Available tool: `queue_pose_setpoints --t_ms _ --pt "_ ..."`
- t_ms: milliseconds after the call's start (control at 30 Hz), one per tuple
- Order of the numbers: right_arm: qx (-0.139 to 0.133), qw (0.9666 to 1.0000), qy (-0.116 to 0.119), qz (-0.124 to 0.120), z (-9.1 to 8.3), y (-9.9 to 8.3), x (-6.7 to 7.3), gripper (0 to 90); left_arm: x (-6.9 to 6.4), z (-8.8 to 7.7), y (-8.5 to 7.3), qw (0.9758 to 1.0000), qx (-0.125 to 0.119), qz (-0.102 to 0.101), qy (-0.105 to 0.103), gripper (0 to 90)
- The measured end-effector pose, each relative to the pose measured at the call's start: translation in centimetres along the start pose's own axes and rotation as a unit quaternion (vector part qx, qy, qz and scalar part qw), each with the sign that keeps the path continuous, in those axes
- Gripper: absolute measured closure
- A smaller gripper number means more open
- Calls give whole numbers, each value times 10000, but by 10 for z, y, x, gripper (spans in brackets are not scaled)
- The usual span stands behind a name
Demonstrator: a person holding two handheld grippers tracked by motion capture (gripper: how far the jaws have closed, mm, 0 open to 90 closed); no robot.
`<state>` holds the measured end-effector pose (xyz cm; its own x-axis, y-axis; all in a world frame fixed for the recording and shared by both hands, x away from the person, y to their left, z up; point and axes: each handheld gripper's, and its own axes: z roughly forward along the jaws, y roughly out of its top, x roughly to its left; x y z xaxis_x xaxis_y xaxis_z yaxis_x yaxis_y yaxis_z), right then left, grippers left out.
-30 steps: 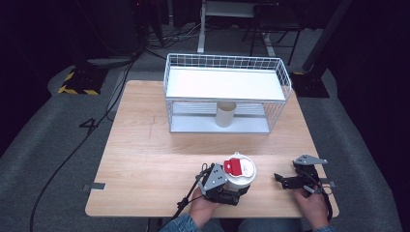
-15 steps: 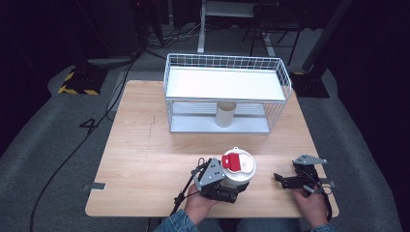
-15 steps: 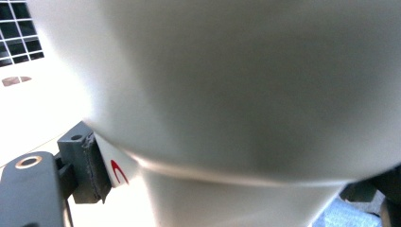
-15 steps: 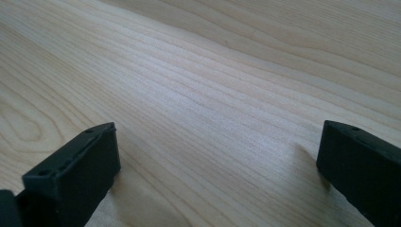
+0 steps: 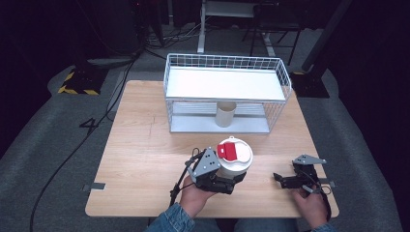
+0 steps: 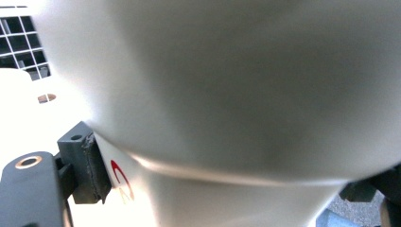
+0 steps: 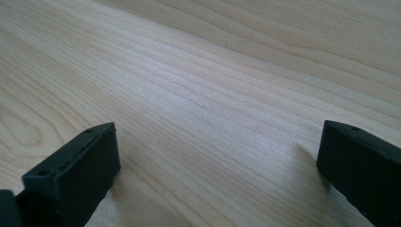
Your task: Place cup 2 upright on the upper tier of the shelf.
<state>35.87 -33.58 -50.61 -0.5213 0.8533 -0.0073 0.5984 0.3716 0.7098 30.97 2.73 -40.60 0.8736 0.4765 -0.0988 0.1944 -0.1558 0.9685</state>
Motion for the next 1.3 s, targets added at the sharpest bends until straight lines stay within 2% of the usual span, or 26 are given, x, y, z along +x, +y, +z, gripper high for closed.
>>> queue_pose_setpoints --t_ms 600,700,1133,1300 --pt "0 10000 -45 29 1 1 2 3 20 -19 35 9996 -45 47 269 135" --pt "-1 10000 -38 28 1 1 2 3 25 -20 40 9996 -108 -43 256 135" --pt "0 10000 -35 28 1 1 2 3 44 -21 72 9991 -177 101 373 135" --pt "-1 10000 -34 25 1 1 2 3 53 -20 86 9989 -237 60 406 135"
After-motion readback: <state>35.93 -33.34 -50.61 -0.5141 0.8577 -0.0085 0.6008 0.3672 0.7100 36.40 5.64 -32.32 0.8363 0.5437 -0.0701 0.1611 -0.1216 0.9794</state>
